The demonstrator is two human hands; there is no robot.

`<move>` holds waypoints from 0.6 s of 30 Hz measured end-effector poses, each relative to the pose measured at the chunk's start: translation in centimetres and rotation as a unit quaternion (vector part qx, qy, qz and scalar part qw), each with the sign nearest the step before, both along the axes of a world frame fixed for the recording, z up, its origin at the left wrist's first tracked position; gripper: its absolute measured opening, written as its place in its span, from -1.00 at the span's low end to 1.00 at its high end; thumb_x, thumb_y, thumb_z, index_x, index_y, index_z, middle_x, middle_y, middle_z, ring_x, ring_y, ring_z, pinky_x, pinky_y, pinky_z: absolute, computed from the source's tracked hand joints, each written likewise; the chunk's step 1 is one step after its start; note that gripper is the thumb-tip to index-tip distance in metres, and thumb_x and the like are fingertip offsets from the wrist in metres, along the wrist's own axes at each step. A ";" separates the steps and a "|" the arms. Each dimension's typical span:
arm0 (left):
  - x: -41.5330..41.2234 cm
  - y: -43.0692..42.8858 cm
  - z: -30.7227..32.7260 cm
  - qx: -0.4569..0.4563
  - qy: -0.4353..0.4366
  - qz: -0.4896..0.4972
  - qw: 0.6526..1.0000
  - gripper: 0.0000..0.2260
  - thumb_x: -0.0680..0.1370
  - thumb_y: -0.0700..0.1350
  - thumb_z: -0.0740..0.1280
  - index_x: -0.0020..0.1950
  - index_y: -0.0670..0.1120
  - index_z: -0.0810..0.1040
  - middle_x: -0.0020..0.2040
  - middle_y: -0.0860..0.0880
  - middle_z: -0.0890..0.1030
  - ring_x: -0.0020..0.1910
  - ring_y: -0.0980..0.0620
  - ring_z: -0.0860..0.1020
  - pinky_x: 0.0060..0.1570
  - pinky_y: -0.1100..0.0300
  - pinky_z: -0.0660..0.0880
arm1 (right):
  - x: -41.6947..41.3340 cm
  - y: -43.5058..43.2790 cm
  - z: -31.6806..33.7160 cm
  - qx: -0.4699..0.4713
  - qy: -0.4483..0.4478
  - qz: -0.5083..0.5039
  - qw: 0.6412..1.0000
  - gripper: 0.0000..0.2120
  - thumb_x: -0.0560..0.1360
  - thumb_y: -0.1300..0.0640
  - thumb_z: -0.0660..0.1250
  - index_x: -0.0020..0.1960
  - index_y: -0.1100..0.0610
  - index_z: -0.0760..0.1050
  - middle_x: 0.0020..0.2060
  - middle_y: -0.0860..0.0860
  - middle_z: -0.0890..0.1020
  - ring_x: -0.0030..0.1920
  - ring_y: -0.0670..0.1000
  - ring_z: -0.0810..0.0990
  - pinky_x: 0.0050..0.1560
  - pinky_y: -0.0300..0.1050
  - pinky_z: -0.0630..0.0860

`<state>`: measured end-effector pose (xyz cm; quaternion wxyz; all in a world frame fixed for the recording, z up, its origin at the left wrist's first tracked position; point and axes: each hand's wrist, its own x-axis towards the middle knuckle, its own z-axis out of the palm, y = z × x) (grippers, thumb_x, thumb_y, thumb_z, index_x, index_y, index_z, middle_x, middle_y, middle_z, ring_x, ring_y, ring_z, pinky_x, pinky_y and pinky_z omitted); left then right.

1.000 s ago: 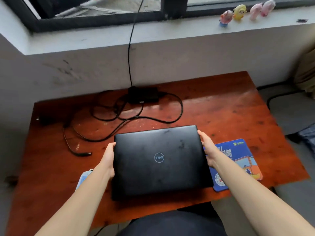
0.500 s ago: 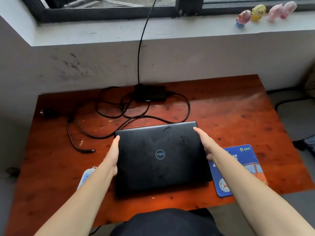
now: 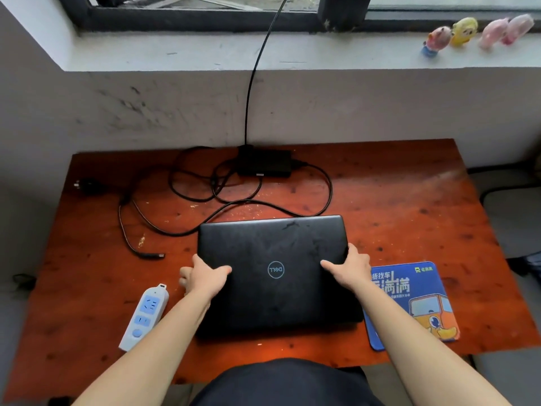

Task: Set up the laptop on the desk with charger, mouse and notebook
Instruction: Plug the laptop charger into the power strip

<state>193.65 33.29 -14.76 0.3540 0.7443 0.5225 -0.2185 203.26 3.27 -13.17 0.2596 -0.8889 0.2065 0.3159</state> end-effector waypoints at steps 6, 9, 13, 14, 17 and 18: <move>-3.4 -0.1 -1.2 0.165 -0.071 -0.303 0.936 -0.24 0.59 0.24 0.19 0.63 0.02 -0.14 0.60 -0.25 -0.11 0.59 -0.24 -0.07 0.51 -0.13 0.16 | -1.6 1.2 -0.3 -0.086 -0.091 0.220 0.967 -0.20 0.60 -0.13 0.27 0.64 0.00 -0.14 0.59 0.24 0.00 0.55 0.30 0.06 0.49 0.18 0.21; -4.4 -0.7 -2.3 0.137 -0.069 -0.394 0.906 -0.33 0.64 0.26 -0.02 0.57 0.08 -0.36 0.57 -0.15 -0.43 0.55 -0.13 -0.40 0.56 -0.09 -0.02 | -2.8 2.1 -1.4 -0.110 -0.069 0.350 0.928 -0.27 0.60 -0.31 0.07 0.62 -0.15 -0.22 0.60 0.15 -0.28 0.57 0.34 -0.24 0.54 0.22 -0.06; -4.2 -0.2 -2.4 0.124 -0.046 -0.413 0.901 -0.32 0.63 0.29 -0.07 0.48 0.10 -0.49 0.52 -0.12 -0.51 0.49 -0.10 -0.50 0.57 -0.09 -0.09 | -2.8 1.2 -2.4 -0.125 -0.056 0.380 0.915 -0.25 0.56 -0.44 -0.06 0.58 -0.23 -0.33 0.56 0.08 -0.43 0.54 0.31 -0.40 0.55 0.22 -0.20; -4.1 -0.3 -2.3 0.124 -0.048 -0.413 0.901 -0.32 0.63 0.29 -0.06 0.48 0.10 -0.49 0.52 -0.12 -0.51 0.50 -0.11 -0.49 0.57 -0.09 -0.09 | -2.7 1.0 -2.6 -0.128 -0.058 0.383 0.913 -0.25 0.55 -0.45 -0.07 0.57 -0.24 -0.34 0.55 0.07 -0.44 0.54 0.30 -0.41 0.56 0.22 -0.20; -4.0 -0.5 -1.9 0.121 -0.048 -0.409 0.903 -0.31 0.64 0.28 -0.03 0.55 0.09 -0.40 0.54 -0.12 -0.48 0.52 -0.12 -0.46 0.57 -0.09 -0.07 | -2.8 0.9 -2.7 -0.145 -0.058 0.387 0.909 -0.24 0.53 -0.47 -0.09 0.57 -0.25 -0.35 0.56 0.07 -0.42 0.54 0.29 -0.40 0.55 0.22 -0.18; -4.1 -0.5 -1.6 0.115 -0.052 -0.404 0.906 -0.32 0.64 0.27 0.00 0.58 0.09 -0.35 0.56 -0.12 -0.45 0.53 -0.12 -0.44 0.57 -0.10 -0.05 | -2.8 1.0 -2.6 -0.150 -0.059 0.388 0.907 -0.24 0.53 -0.47 -0.08 0.57 -0.24 -0.34 0.57 0.08 -0.40 0.55 0.30 -0.37 0.55 0.22 -0.17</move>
